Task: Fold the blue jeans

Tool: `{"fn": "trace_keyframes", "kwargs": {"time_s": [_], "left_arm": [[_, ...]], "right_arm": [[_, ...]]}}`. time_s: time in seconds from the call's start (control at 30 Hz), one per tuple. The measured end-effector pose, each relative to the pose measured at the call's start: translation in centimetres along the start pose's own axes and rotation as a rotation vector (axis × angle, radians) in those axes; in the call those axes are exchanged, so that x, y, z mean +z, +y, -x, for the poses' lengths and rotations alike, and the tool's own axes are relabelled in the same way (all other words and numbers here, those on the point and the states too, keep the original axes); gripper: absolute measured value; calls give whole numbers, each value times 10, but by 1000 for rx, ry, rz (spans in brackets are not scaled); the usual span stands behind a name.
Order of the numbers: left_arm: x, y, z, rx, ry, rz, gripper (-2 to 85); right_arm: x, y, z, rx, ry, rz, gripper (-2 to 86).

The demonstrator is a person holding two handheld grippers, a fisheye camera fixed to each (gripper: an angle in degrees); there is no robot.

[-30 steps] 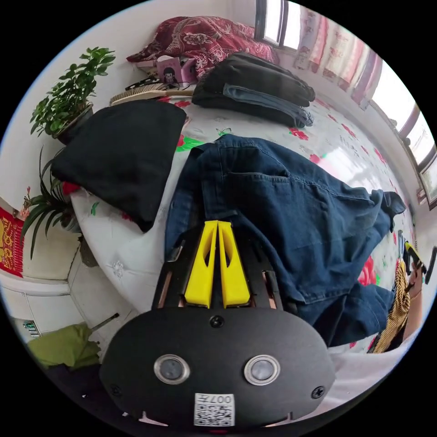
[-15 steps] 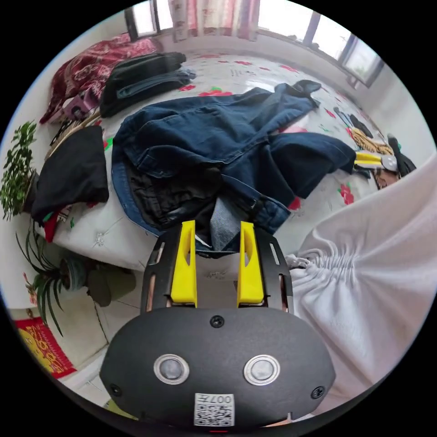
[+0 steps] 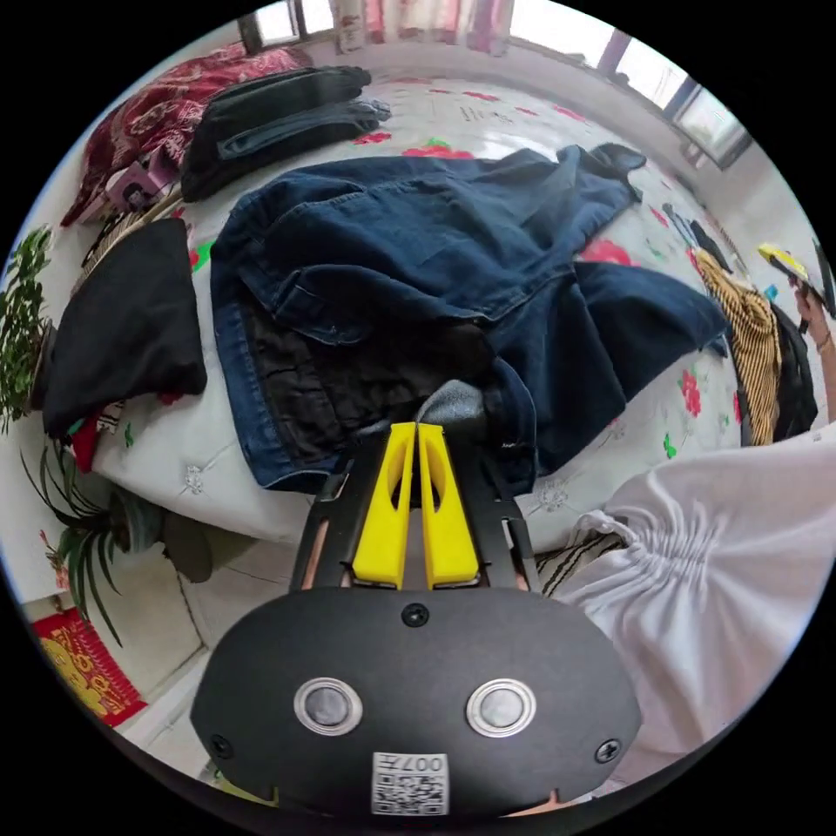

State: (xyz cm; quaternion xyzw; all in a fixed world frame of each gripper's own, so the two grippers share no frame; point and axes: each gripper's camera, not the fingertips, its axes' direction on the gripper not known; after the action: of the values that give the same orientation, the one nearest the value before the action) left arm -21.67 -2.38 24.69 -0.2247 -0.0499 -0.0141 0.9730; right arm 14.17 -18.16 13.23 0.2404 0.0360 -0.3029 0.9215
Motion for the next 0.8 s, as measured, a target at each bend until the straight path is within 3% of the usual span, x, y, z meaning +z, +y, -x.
{"fn": "trace_keyframes", "kwargs": {"time_s": [0.13,0.27,0.4,0.47,0.53,0.6,0.67,0.8], "left_arm": [[-23,22,22,-89,55,-116,-5],[-43,58,28,-139,33,-216,43],[-6,54,2,67,100,-60,149],[34,36,-25,168,47,28,170],[62,23,-49,280,-114,89,158],[61,13,-51,347,-102,76,102],[41,4,-18,261,42,87,47],[-8,2,55,49,248,-36,36]], "right_arm": [[88,12,35,36,-241,122,92],[151,28,91,84,-113,170,111],[170,18,88,221,-48,127,97],[176,5,77,231,-60,151,79],[167,-3,70,177,-102,166,55],[147,-8,65,76,-155,207,43],[102,-10,57,-104,-218,340,30],[22,-28,28,-211,-286,488,16]]}}
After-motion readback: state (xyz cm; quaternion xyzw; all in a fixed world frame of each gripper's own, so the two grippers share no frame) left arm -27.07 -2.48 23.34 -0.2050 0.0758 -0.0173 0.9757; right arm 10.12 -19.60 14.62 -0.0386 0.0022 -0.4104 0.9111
